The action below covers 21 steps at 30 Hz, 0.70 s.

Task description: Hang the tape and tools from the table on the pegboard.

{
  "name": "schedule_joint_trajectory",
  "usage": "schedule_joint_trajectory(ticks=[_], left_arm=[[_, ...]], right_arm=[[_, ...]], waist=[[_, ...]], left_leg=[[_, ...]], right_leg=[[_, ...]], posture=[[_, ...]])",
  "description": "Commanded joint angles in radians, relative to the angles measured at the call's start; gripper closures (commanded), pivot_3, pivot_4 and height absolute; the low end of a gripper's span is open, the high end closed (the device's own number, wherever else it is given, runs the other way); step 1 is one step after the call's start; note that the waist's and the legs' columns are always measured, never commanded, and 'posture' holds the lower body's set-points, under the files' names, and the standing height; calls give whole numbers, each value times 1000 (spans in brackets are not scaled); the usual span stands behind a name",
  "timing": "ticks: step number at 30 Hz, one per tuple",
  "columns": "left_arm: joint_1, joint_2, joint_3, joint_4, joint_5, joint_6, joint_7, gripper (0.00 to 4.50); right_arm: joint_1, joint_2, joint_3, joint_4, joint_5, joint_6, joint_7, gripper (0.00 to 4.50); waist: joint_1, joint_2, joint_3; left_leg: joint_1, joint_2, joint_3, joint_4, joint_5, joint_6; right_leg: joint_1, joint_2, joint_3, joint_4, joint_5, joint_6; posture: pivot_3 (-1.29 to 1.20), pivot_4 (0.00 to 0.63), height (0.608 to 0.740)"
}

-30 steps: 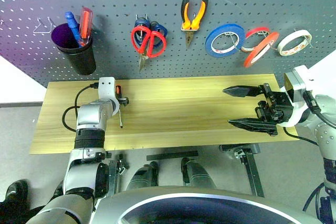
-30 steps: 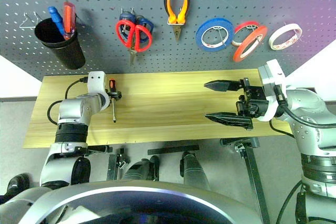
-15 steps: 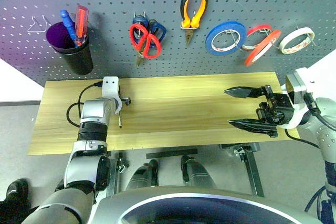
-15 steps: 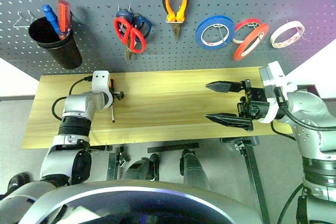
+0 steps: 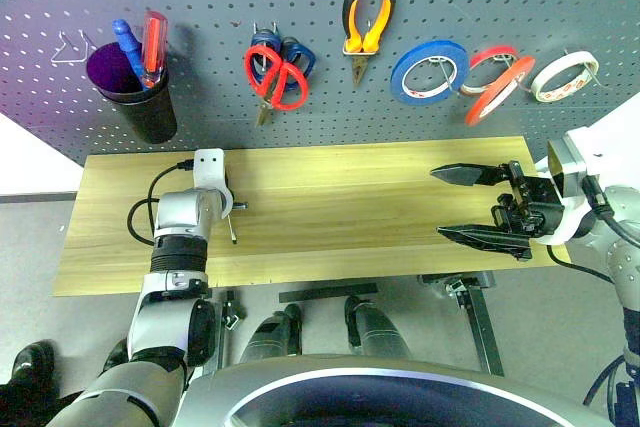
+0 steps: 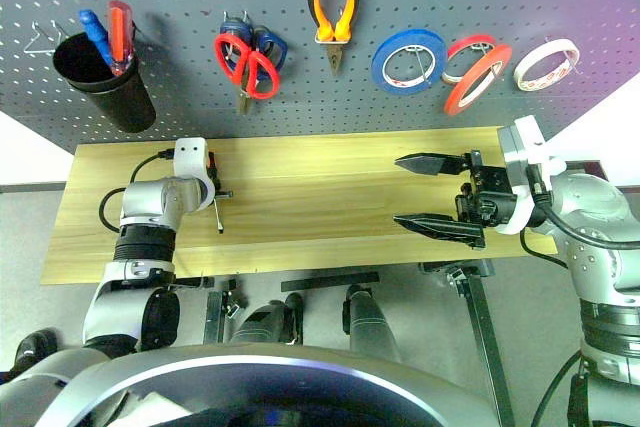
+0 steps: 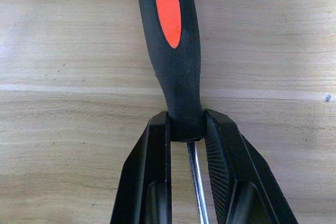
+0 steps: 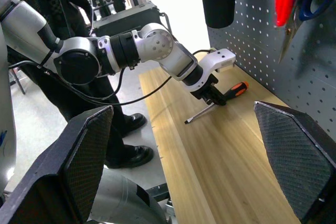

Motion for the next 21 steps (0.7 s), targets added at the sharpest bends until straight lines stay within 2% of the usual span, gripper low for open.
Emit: schedule_joint_trajectory(ticks=[1,5,11,15,18,21], left_arm=[[46,-5,26,-21,-9,41,15,3958],[87,-1,-8,-108,-25,114,-31,3958],[240,60,-114,-428,-65,324,-130,3958],[311,92,-143,-572,-81,394,-161,3958],[348,115,-175,-681,-98,420,-187,3958],[370,148,-211,-752,-94,356,-210,3958]], right_arm=[[-7,-11,-29,-15,15,-18,5,0],[-14,-5,-25,-4,9,-25,4,0],[-35,-1,-23,35,10,-42,25,0],[-46,5,-17,59,3,-55,30,0],[-56,12,-10,75,0,-65,34,0],[-63,18,-7,92,-7,-77,43,0]], waist=[[0,0,0],[0,0,0],[2,1,0],[5,1,0],[6,1,0],[14,1,0]], left_leg=[[0,0,0,-1,0,0],[0,0,0,-2,0,0],[0,0,0,-4,-1,1],[0,0,0,-4,-1,0],[-1,0,0,-5,-1,0],[-2,0,0,-5,-1,0]], right_leg=[[0,0,0,-1,0,0],[0,0,0,-3,0,0],[1,0,0,-5,0,0],[1,0,0,-5,0,0],[1,0,0,-7,0,0],[0,0,0,-7,0,0]], posture=[[-197,410,740],[-187,399,740],[-166,382,740],[-153,369,740],[-140,351,740],[-133,337,740]])
